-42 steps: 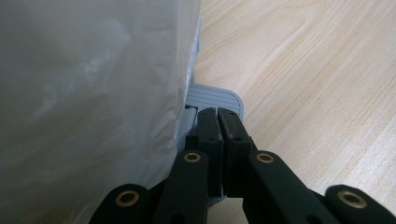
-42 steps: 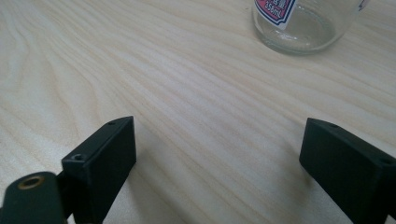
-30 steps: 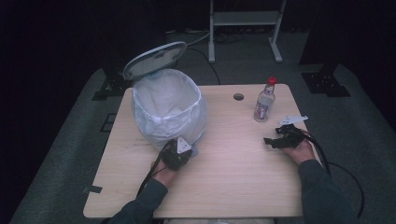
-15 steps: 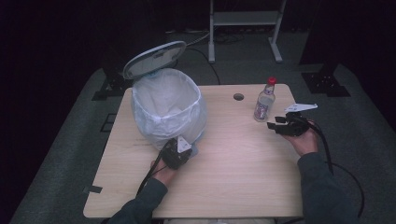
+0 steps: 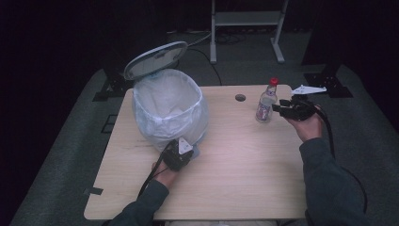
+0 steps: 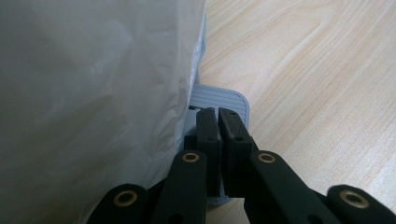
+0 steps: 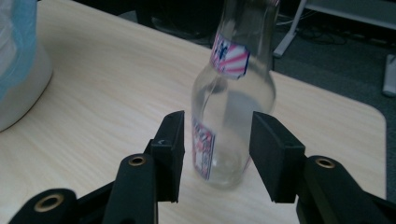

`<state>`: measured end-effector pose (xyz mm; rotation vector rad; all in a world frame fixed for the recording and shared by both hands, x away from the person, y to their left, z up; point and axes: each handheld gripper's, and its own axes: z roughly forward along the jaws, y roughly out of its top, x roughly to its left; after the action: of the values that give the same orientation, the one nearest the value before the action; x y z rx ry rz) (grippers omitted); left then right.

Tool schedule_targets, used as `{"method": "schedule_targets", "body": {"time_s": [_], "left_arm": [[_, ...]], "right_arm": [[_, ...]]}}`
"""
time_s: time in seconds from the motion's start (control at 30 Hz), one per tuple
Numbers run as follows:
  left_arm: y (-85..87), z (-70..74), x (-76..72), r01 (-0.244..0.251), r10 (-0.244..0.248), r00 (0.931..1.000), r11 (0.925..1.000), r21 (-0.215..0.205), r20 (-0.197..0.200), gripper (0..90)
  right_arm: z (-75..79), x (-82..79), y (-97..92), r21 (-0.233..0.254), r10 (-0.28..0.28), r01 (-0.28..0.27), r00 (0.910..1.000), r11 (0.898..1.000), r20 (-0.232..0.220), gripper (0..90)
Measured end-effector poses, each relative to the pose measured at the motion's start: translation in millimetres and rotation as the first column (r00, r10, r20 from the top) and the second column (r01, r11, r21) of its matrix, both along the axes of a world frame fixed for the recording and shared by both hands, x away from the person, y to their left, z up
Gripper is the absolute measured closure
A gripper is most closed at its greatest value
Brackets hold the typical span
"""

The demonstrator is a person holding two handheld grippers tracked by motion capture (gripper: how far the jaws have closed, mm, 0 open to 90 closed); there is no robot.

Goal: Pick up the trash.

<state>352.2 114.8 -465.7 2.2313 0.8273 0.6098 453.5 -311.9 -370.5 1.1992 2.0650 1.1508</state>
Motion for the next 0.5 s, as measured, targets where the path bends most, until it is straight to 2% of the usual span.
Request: {"method": "schedule_targets", "body": {"time_s": [0.17,0.37,0.5], "left_arm": [[0.6,0.6,0.5,0.007,-0.007,0.9999,0.9999,0.012,0.009,87.8],[0.9,0.9,1.0,0.011,-0.011,0.9998,0.9998,0.018,0.015,87.8],[1.0,0.7,1.1,0.013,-0.014,0.9998,0.9998,0.015,0.016,87.8]], "right_arm": [[12.1,8.4,3.0,0.012,-0.017,0.017,0.9994,1.000,0.029,55.8],[23.6,17.3,7.2,0.019,-0.033,0.032,0.9981,0.999,0.052,52.6],[29.9,23.5,12.8,-0.004,-0.045,0.046,0.9965,0.999,0.071,52.4]]}}
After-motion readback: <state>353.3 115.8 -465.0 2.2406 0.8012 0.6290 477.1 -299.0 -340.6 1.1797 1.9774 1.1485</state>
